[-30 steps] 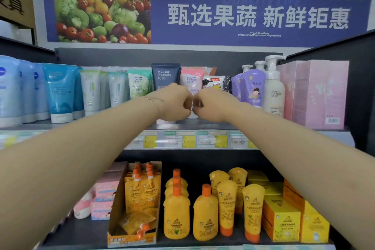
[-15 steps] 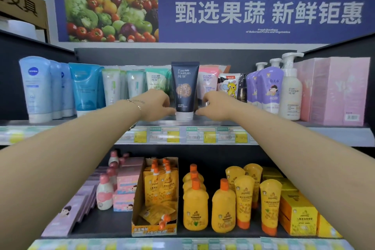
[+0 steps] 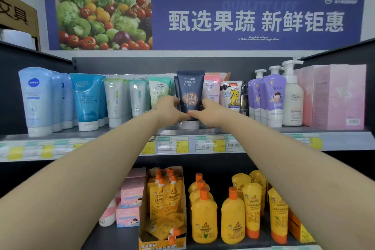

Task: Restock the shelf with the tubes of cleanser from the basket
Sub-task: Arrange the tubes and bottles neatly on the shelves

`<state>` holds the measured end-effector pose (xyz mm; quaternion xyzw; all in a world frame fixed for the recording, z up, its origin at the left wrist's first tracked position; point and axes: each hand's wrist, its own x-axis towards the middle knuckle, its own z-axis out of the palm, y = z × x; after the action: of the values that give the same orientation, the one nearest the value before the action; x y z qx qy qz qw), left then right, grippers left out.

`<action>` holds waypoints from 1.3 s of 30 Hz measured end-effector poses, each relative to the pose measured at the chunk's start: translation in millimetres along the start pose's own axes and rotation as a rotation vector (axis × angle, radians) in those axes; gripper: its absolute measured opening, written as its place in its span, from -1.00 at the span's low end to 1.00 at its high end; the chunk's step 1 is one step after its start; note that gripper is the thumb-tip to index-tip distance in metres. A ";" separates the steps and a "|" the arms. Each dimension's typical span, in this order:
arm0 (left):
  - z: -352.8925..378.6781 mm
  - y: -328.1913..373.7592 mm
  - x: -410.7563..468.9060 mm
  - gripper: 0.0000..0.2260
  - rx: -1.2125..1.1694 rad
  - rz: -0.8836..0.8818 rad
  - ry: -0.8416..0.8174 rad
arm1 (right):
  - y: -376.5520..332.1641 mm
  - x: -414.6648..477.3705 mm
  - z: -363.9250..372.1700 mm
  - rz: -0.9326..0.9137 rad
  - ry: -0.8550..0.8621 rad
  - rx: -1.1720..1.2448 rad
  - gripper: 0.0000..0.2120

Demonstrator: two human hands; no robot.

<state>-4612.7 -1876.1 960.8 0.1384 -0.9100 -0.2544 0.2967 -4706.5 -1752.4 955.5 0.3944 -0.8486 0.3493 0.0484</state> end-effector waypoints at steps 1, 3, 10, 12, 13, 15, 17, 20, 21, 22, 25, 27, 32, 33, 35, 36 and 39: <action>1.6 -0.8 0.0 -0.60 -0.021 -0.008 0.016 | 0.6 0.5 0.7 -0.001 0.008 -0.006 -0.53; 5.2 -2.9 0.1 -0.55 -0.060 -0.024 0.049 | 1.8 2.1 0.4 -0.014 0.016 -0.023 -0.54; 9.7 -5.4 5.7 -0.43 -0.165 -0.080 0.091 | 8.5 14.6 -6.8 0.026 -0.026 0.069 -0.48; 8.8 -6.5 7.3 -0.33 -0.233 -0.112 0.020 | 12.8 18.0 -6.4 0.041 -0.023 0.143 -0.45; 8.3 -6.9 8.6 -0.28 -0.266 -0.123 -0.029 | 14.2 18.6 -6.1 0.048 -0.028 0.185 -0.45; 7.4 -7.4 10.6 -0.28 -0.340 -0.112 -0.104 | 17.1 20.9 -4.9 0.054 -0.056 0.277 -0.47; 7.9 -8.4 11.4 -0.30 -0.386 -0.100 -0.148 | 18.9 22.0 -4.1 0.057 -0.091 0.354 -0.44; 11.5 -11.5 11.8 -0.39 -0.418 -0.074 -0.178 | 23.3 24.9 -2.6 0.040 -0.110 0.425 -0.36; 12.6 -12.8 11.9 -0.42 -0.437 -0.068 -0.170 | 23.6 24.8 -1.7 0.027 -0.110 0.430 -0.40; 14.1 -14.2 12.4 -0.42 -0.450 -0.063 -0.155 | 24.2 24.8 -0.8 0.014 -0.105 0.425 -0.44; 14.9 -14.8 10.8 -0.44 -0.479 -0.043 -0.131 | 26.2 25.7 1.3 -0.009 -0.070 0.383 -0.55; 14.7 -15.8 10.0 -0.55 -0.481 -0.017 -0.130 | 27.5 27.3 3.2 -0.028 -0.048 0.383 -0.61; 16.4 -15.5 7.6 -0.70 -0.466 0.037 -0.103 | 27.7 29.0 5.2 -0.060 -0.043 0.383 -0.64; 16.3 -15.3 7.8 -0.71 -0.462 0.041 -0.100 | 27.1 28.6 5.2 -0.062 -0.046 0.381 -0.63; 16.5 -15.3 7.7 -0.73 -0.452 0.049 -0.099 | 26.8 28.7 5.1 -0.069 -0.048 0.377 -0.62; 16.6 -15.4 7.2 -0.74 -0.445 0.054 -0.097 | 26.1 28.0 5.3 -0.074 -0.049 0.379 -0.63; 17.3 -16.9 7.4 -0.72 -0.451 0.055 -0.083 | 25.3 27.8 6.8 -0.081 -0.046 0.378 -0.63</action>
<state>-4627.3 -1886.6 942.9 0.0331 -0.8450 -0.4485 0.2892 -4742.0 -1763.2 946.3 0.4379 -0.7522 0.4912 -0.0320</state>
